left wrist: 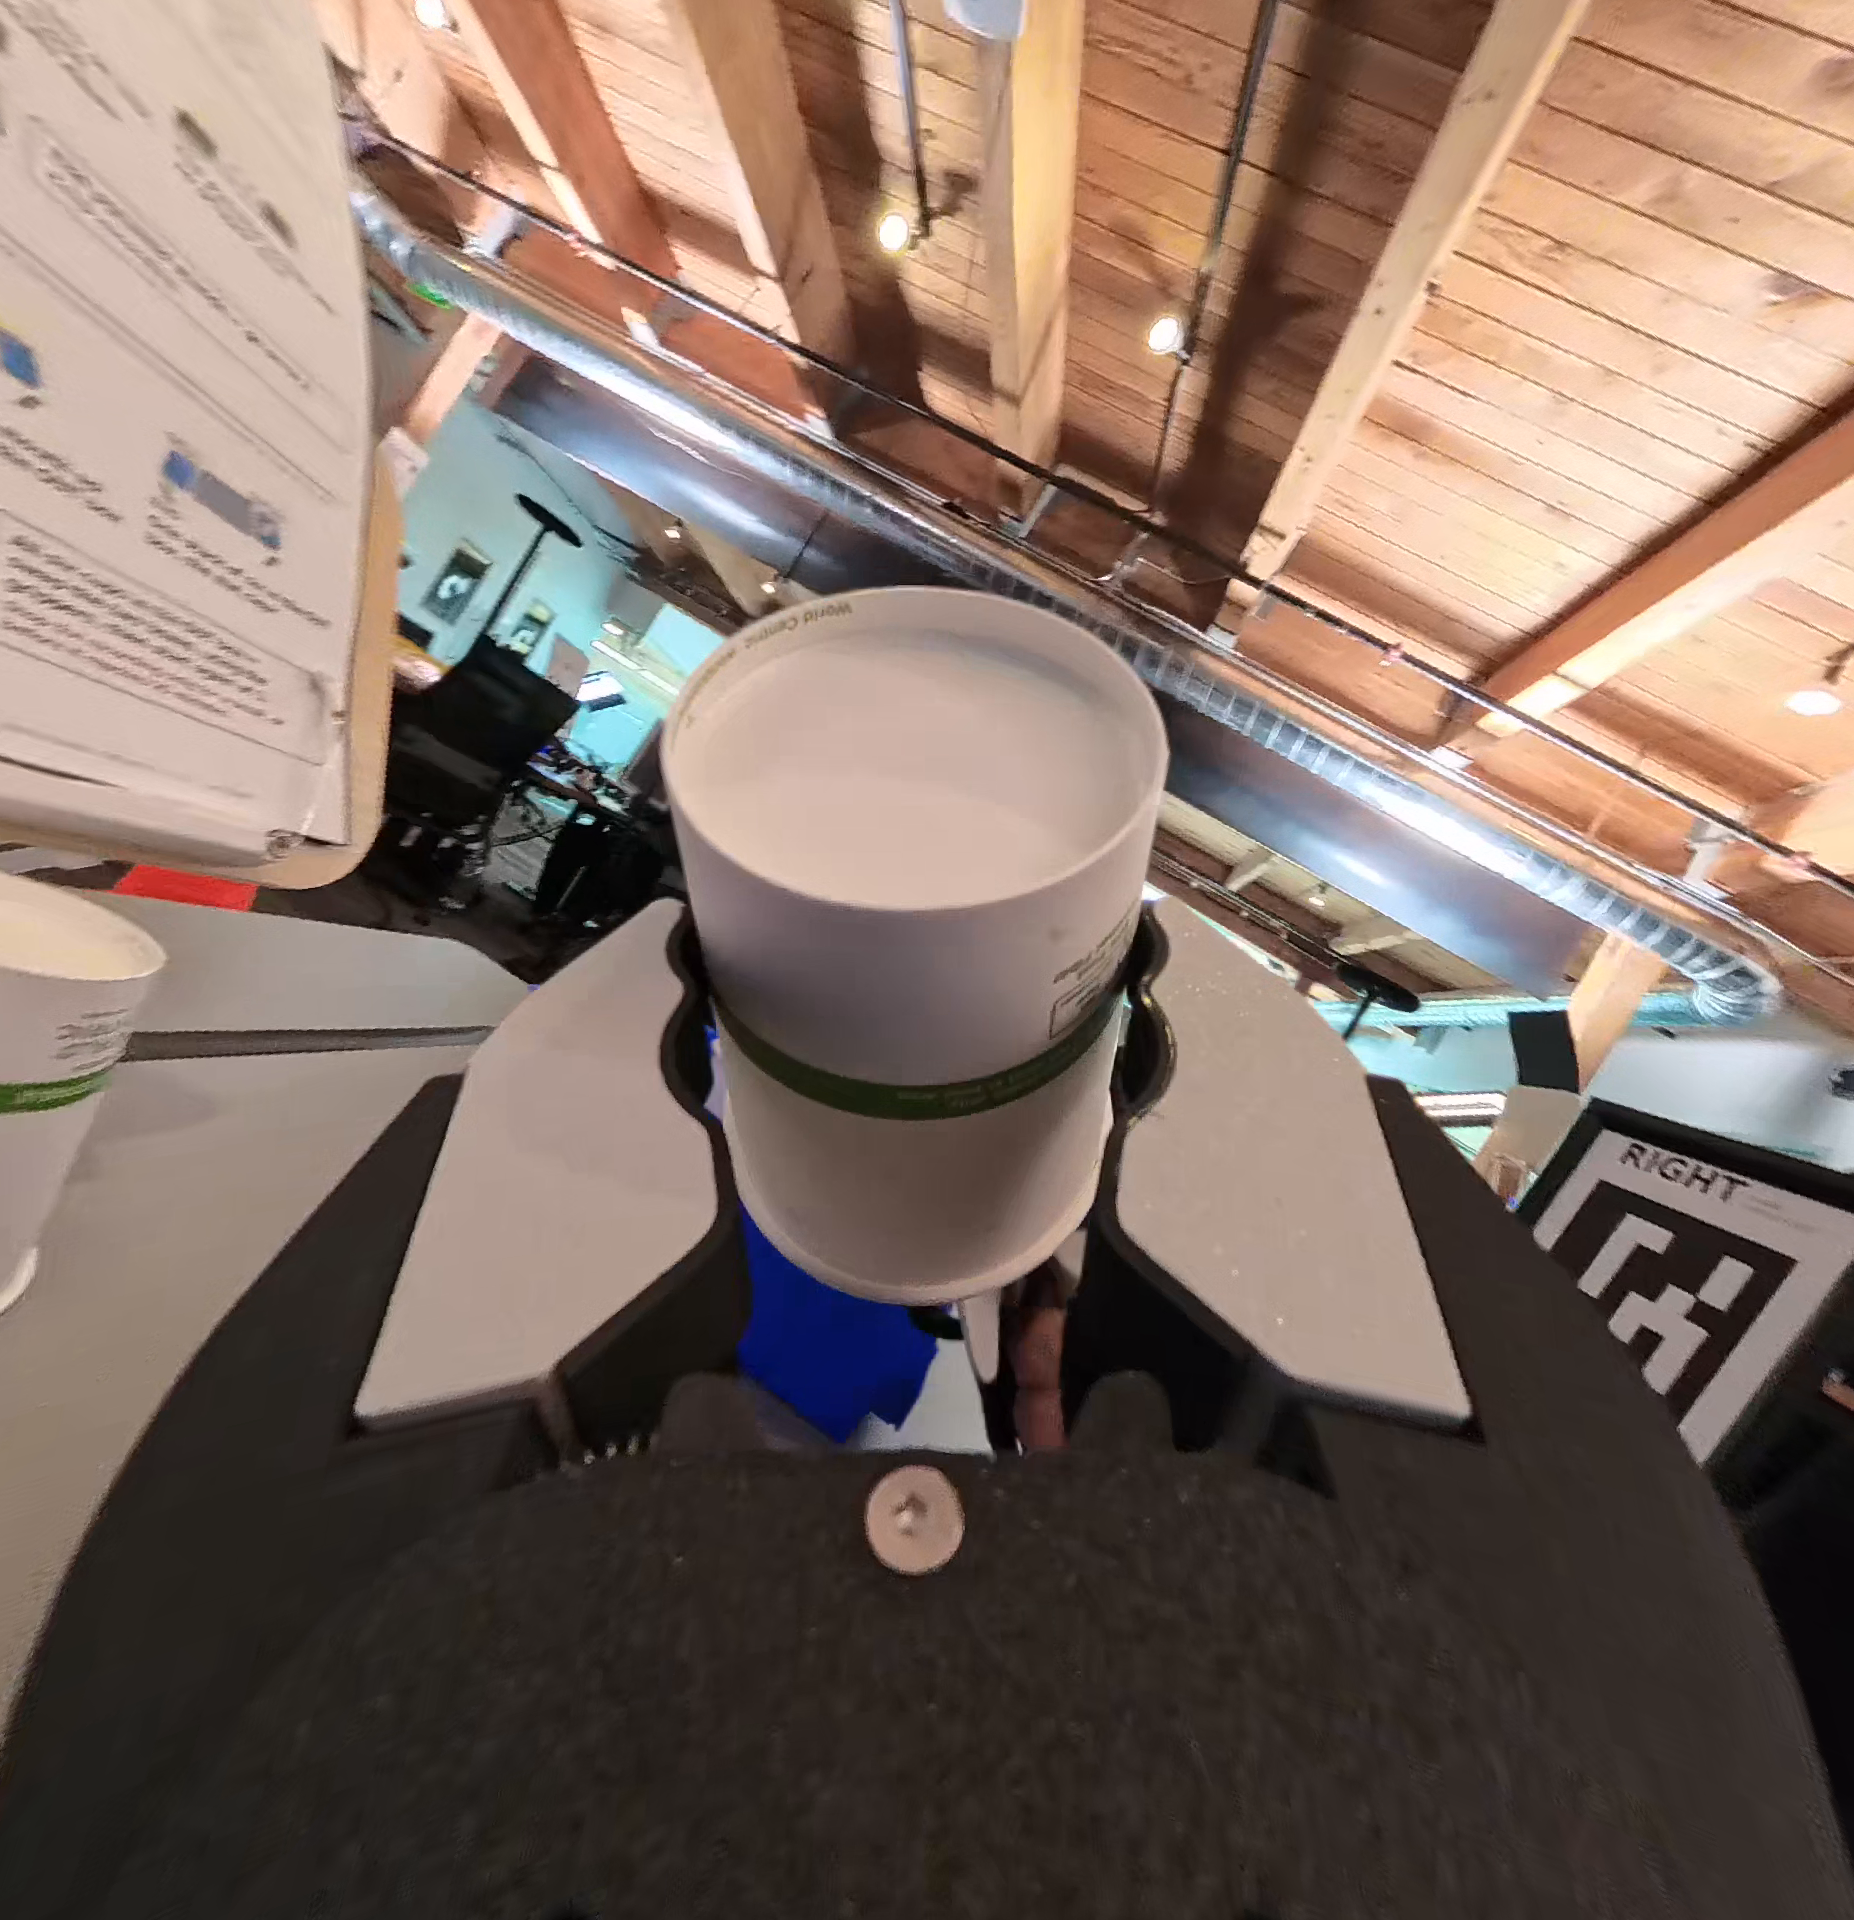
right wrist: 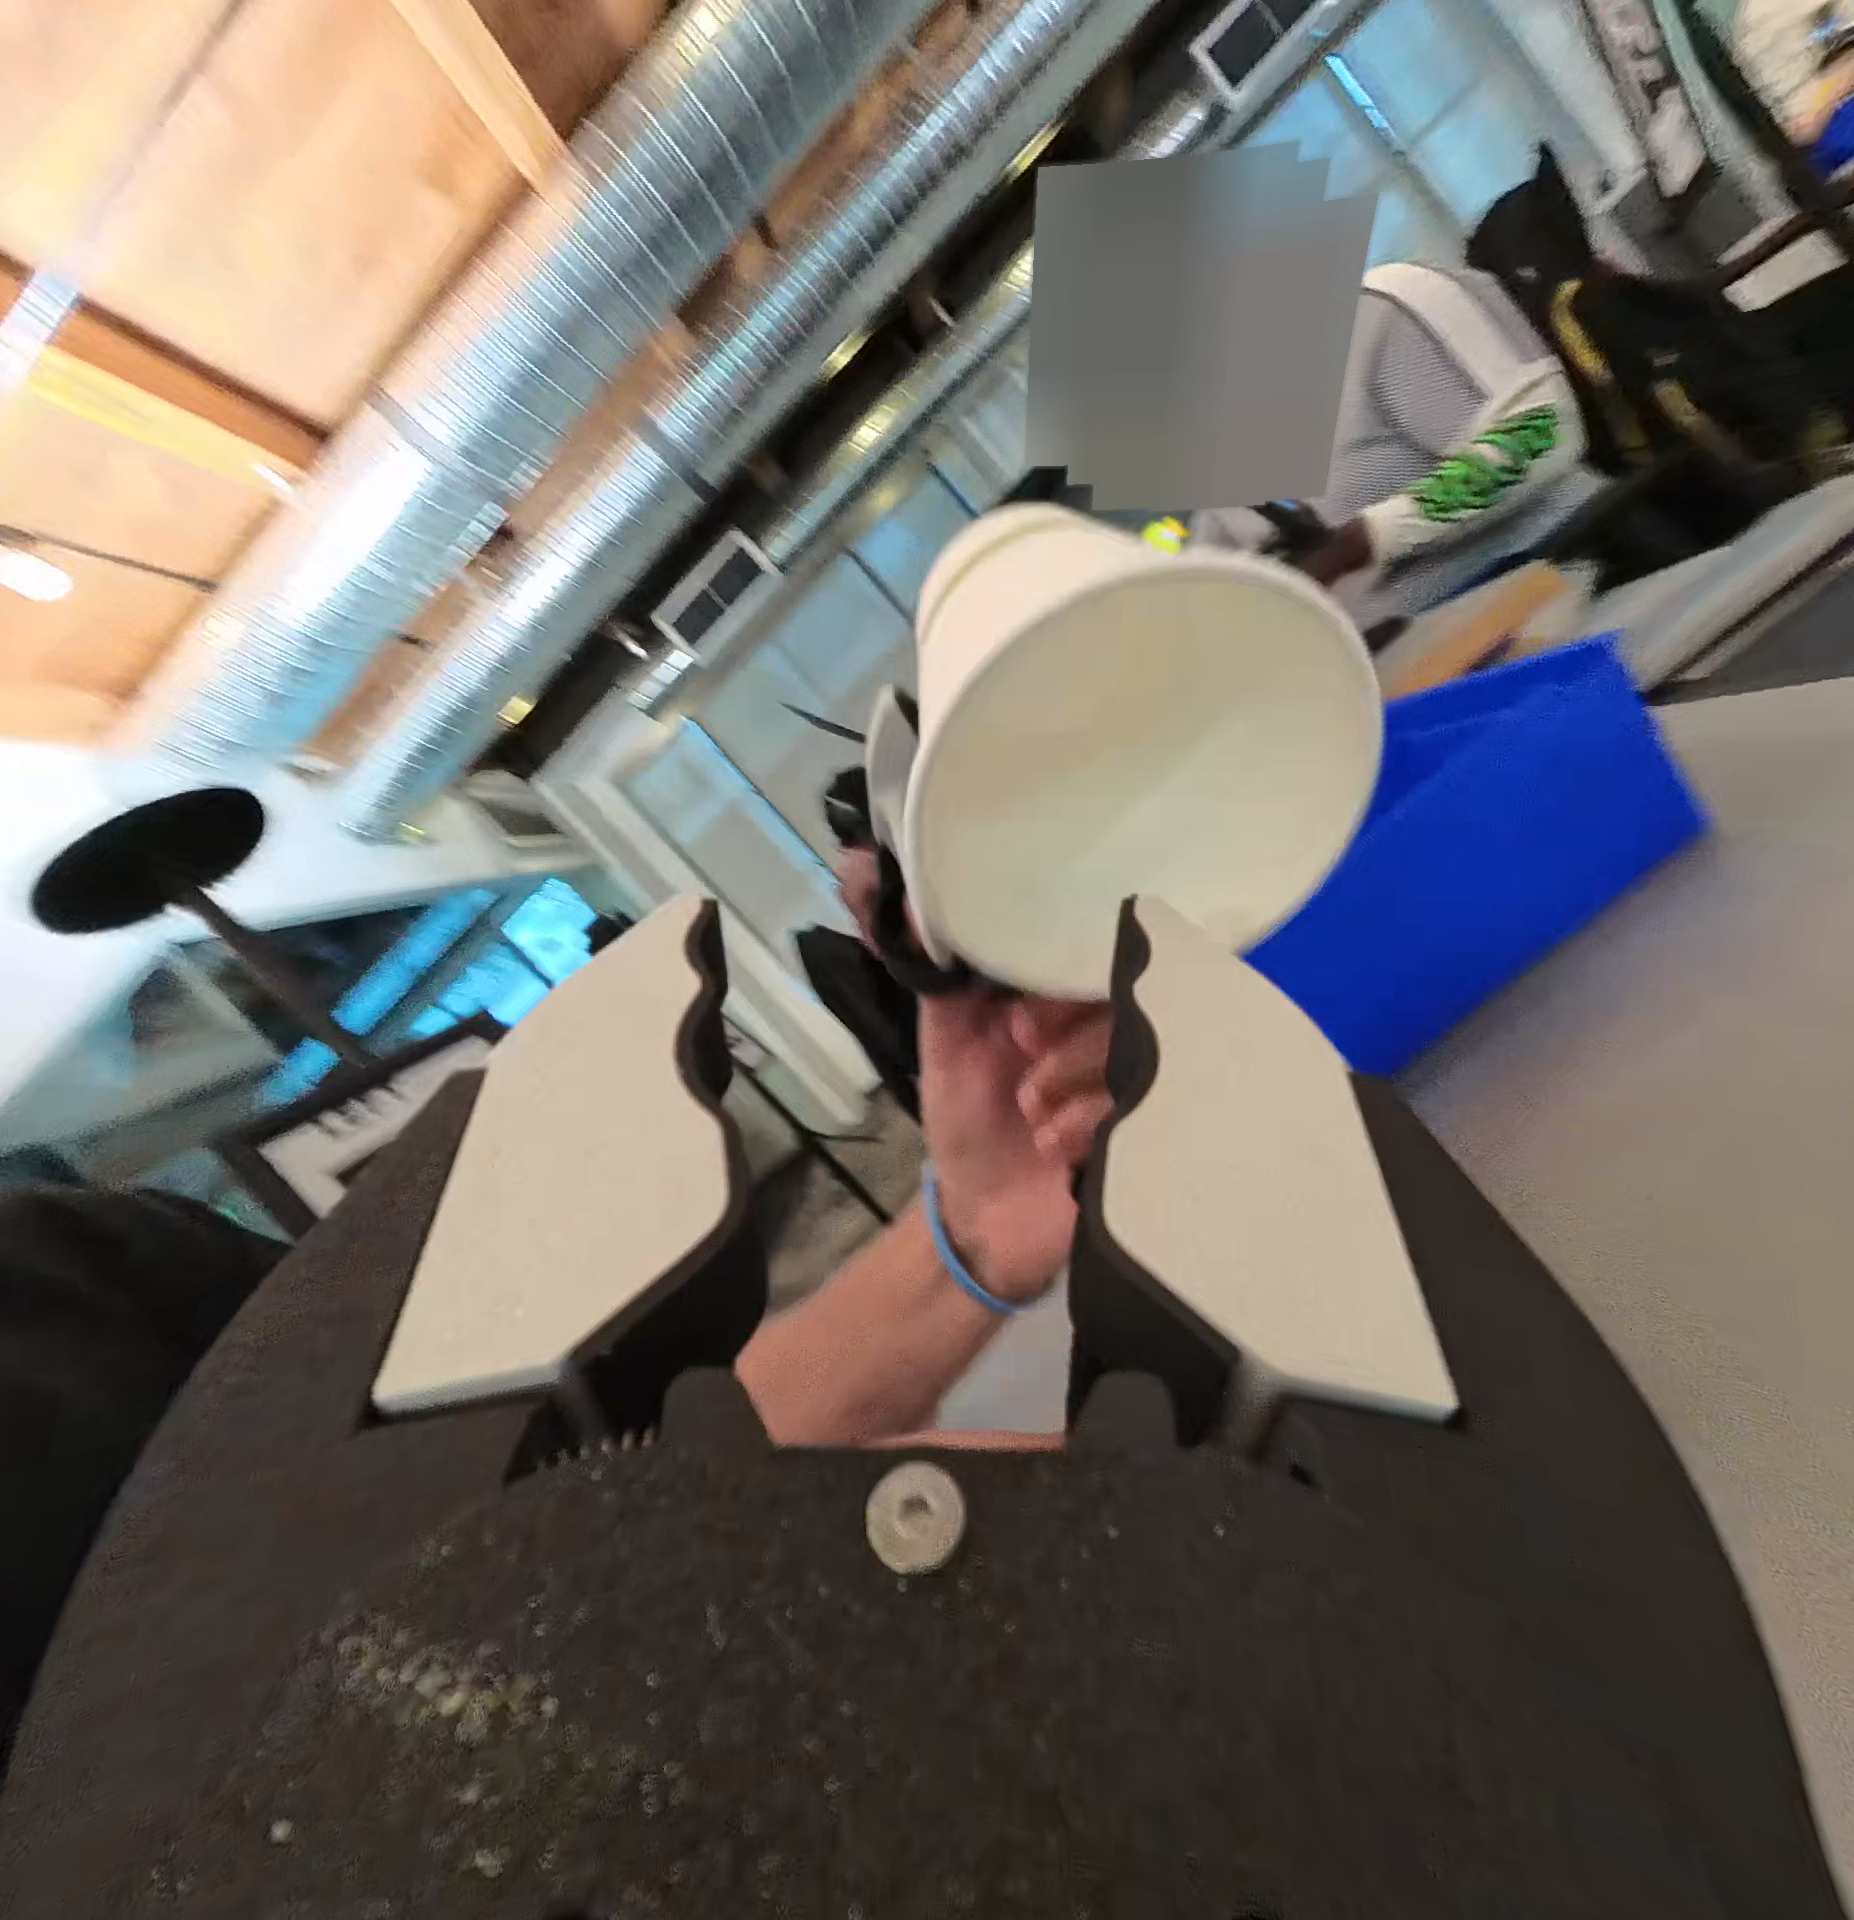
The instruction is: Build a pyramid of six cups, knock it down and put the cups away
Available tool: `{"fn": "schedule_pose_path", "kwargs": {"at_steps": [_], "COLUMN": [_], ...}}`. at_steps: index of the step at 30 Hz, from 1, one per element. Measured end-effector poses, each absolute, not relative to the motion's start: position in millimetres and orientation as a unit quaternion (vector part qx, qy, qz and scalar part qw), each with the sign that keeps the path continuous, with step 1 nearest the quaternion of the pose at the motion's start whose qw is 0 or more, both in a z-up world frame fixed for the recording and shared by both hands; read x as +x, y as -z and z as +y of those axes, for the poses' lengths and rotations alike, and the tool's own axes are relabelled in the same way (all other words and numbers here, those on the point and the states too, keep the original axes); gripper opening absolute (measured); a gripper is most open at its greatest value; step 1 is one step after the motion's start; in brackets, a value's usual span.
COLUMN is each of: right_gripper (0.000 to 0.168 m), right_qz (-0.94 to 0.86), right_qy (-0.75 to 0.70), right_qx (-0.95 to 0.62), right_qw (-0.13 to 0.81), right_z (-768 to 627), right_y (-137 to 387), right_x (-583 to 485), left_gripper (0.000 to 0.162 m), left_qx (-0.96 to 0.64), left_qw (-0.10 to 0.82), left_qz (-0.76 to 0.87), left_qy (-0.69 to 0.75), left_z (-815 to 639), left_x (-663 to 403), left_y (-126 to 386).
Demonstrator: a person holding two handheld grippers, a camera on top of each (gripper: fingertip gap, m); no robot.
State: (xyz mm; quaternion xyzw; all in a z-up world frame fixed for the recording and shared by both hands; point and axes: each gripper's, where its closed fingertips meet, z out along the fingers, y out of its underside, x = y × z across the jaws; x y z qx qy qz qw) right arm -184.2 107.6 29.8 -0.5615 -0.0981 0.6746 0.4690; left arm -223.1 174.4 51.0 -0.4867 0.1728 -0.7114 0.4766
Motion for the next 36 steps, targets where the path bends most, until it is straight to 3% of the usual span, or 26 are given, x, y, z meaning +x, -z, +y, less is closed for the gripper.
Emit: {"fn": "schedule_pose_path", "kwargs": {"at_steps": [10, 13, 14, 19, 22, 25, 30, 33, 36], "right_gripper": [0.059, 0.016, 0.009, 0.001, 0.0, 0.0, 0.0, 0.0, 0.0], "right_qz": [-0.055, -0.032, -0.032, -0.023, -0.033, -0.06, -0.168, -0.248, -0.287], "right_qy": [-0.763, -0.797, -0.805, -0.8, -0.785, -0.737, -0.54, -0.265, 0.018], "right_qx": [-0.478, -0.436, -0.425, -0.45, -0.461, -0.497, -0.612, -0.723, -0.809], "right_qw": [0.432, 0.417, 0.412, 0.396, 0.414, 0.454, 0.552, 0.588, 0.512], "right_z": [117.0, 119.6, 118.8, 121.2, 119.1, 116.4, 106.5, 114.0, 122.7], "right_y": [-60.1, -65.3, -66.9, -60.4, -61.7, -63.3, -85.1, -94.8, -97.7], "right_x": [-196.2, -189.8, -188.5, -188.9, -181.0, -166.6, -107.9, -34.3, 61.4], "left_gripper": [0.077, 0.077, 0.077, 0.079, 0.106, 0.106, 0.1, 0.097, 0.098], "left_qx": [-0.436, -0.436, -0.438, -0.455, -0.493, -0.536, -0.63, -0.664, -0.683], "left_qw": [0.462, 0.465, 0.469, 0.471, 0.46, 0.464, 0.479, 0.502, 0.507], "left_qz": [0.207, 0.22, 0.223, 0.231, 0.236, 0.245, 0.262, 0.251, 0.256], "left_qy": [0.744, 0.738, 0.734, 0.719, 0.7, 0.662, 0.553, 0.494, 0.46], "left_z": [154.8, 151.5, 151.2, 153.0, 150.3, 135.1, 99.3, 91.4, 87.6], "left_x": [-217.4, -213.1, -212.0, -213.7, -221.4, -239.6, -267.7, -286.3, -295.7], "left_y": [-55.5, -54.4, -53.8, -51.5, -46.5, -34.8, 8.9, 28.8, 41.3]}}
